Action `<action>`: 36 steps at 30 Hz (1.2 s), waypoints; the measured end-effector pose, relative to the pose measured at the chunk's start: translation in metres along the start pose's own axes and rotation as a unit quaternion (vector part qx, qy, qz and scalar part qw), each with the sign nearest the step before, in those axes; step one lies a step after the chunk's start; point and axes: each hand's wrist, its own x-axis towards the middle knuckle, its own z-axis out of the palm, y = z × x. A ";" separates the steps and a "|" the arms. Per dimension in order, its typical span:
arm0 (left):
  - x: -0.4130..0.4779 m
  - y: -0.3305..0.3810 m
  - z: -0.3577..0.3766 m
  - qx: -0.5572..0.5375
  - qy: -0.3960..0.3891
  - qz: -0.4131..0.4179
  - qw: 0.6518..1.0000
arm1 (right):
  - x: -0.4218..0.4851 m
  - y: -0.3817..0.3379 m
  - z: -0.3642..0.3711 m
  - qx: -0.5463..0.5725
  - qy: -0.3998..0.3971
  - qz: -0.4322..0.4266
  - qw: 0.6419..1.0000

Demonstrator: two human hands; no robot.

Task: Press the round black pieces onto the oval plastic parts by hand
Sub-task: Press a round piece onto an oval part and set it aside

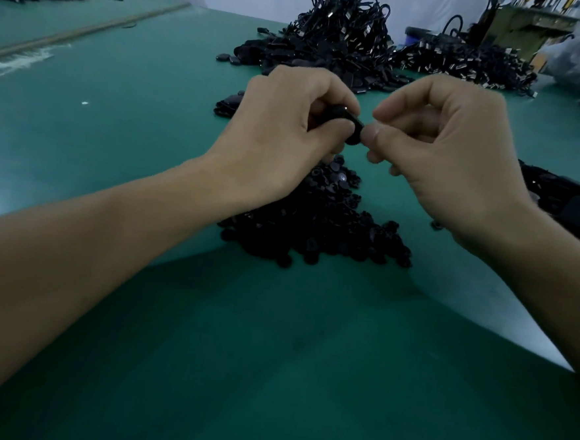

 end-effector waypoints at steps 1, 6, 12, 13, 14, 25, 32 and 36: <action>0.000 0.001 0.000 -0.026 -0.006 -0.008 1.000 | 0.001 0.002 0.000 -0.017 0.005 -0.005 1.000; 0.001 0.007 -0.002 -0.140 -0.020 -0.058 0.988 | 0.002 0.006 -0.003 0.016 -0.029 0.003 0.999; 0.000 0.007 -0.003 -0.204 -0.028 -0.096 0.974 | 0.002 0.005 -0.002 0.058 -0.024 0.008 0.998; 0.000 0.007 -0.003 -0.207 -0.029 -0.099 0.973 | 0.002 0.005 -0.003 0.057 -0.024 0.009 0.998; 0.000 0.007 -0.003 -0.209 -0.030 -0.102 0.972 | 0.002 0.005 -0.003 0.056 -0.024 0.010 0.998; -0.001 0.009 -0.003 -0.212 -0.041 -0.104 0.971 | 0.001 -0.004 -0.006 0.040 -0.013 0.021 0.999; 0.000 0.009 -0.002 -0.173 -0.049 -0.086 0.980 | 0.002 -0.004 -0.008 0.030 -0.017 0.025 0.999; 0.003 0.008 -0.006 -0.138 -0.057 -0.071 0.986 | 0.003 0.001 -0.009 0.035 -0.036 0.009 0.999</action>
